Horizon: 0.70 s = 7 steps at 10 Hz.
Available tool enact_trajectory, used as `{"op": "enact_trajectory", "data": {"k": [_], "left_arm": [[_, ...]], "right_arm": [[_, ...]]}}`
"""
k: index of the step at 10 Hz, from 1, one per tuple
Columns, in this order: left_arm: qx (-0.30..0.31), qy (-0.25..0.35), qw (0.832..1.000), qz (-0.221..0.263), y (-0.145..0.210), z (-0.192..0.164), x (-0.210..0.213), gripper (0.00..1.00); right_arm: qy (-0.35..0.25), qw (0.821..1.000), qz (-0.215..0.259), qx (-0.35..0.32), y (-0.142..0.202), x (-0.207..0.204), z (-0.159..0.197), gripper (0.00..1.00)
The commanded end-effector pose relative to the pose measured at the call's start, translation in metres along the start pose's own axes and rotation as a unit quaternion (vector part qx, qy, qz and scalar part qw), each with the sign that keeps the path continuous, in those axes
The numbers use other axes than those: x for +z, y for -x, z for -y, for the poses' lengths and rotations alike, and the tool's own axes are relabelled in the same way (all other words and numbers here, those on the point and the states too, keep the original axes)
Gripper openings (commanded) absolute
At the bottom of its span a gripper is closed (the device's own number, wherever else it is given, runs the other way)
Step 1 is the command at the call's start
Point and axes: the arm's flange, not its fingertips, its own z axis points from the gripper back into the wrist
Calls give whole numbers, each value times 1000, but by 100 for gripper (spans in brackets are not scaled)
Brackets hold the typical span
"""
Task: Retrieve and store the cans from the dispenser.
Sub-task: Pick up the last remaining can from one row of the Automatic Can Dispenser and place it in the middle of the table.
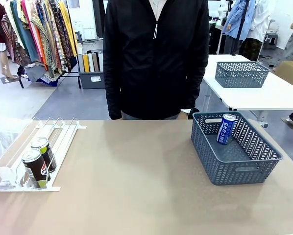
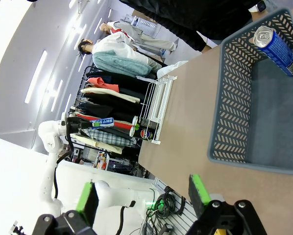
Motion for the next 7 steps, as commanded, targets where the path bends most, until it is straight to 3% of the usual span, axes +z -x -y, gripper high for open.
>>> {"op": "enact_trajectory", "data": {"k": [1, 5, 7], "left_arm": [[-2, -12, 1000, -23, -9, 3, -18, 0], [-3, -3, 1000, -30, -7, 3, -24, 0], [-43, 4, 999, 26, -46, 69, -16, 0]], "right_arm": [[-12, 1000, 11, 6, -4, -2, -3, 100], [-12, 1000, 11, 6, -4, -2, -3, 100], [-12, 1000, 11, 6, -4, -2, -3, 100]]}}
